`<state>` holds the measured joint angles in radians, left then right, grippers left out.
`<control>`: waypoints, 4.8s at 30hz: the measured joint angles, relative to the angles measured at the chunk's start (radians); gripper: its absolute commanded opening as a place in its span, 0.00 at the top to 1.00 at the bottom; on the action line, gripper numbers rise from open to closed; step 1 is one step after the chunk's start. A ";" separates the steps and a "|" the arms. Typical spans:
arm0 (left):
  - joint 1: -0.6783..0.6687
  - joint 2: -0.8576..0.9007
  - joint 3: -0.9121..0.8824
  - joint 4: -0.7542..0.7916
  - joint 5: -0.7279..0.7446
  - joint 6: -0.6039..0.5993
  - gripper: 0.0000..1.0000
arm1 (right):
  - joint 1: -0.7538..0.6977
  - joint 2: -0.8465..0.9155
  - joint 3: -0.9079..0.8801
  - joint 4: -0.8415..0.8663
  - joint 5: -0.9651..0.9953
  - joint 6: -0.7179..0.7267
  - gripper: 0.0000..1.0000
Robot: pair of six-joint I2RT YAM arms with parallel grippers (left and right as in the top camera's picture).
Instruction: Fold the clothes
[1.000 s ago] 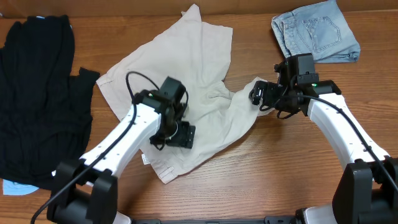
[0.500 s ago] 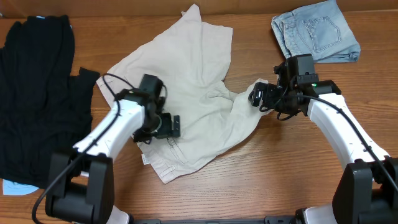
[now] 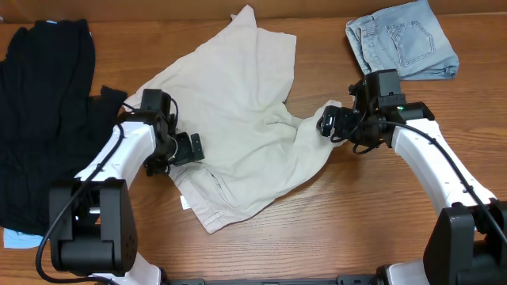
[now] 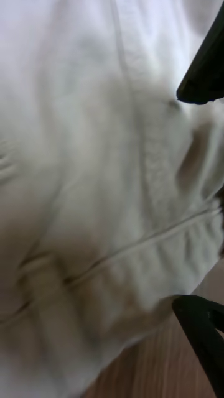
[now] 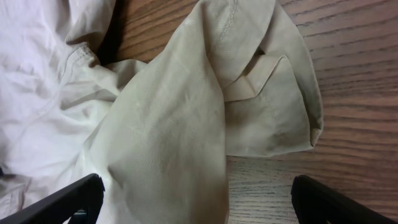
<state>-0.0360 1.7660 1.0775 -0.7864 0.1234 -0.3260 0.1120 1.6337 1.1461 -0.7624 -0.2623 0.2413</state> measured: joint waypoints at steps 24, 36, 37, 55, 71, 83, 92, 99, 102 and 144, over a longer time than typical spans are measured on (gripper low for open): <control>0.049 0.000 -0.004 0.196 -0.062 0.011 0.02 | 0.000 0.026 -0.027 0.092 0.023 0.052 0.34; 0.049 0.000 -0.004 0.191 -0.047 0.011 0.05 | 0.000 0.026 -0.027 -0.025 -0.075 0.043 0.96; 0.049 0.000 -0.004 0.190 -0.044 0.011 0.06 | -0.001 0.026 -0.027 -0.031 -0.076 0.044 0.96; 0.049 0.000 -0.004 0.189 -0.011 0.015 0.05 | -0.069 -0.251 -0.037 -0.521 0.132 0.286 0.96; 0.051 0.000 -0.005 0.144 -0.059 0.045 0.04 | 0.395 -0.281 -0.266 -0.451 -0.014 0.559 0.76; 0.050 0.002 -0.005 0.266 -0.007 0.048 0.23 | 0.284 -0.320 0.056 -0.339 0.153 0.443 0.20; -0.034 0.093 -0.001 0.341 0.034 0.048 0.65 | 0.172 -0.325 0.096 -0.190 0.200 0.299 0.18; -0.037 0.142 0.032 0.361 0.045 0.019 0.83 | 0.150 -0.312 0.096 -0.185 0.207 0.265 0.17; -0.016 0.155 0.051 0.328 0.073 -0.004 0.80 | 0.150 -0.288 0.096 -0.172 0.211 0.259 0.16; 0.273 0.187 0.072 0.233 0.375 -0.037 0.64 | 0.288 0.454 0.100 0.710 0.266 0.414 0.36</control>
<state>0.2367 1.9526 1.1500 -0.5529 0.4980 -0.3634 0.3996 2.0880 1.2457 -0.0525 0.0032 0.6548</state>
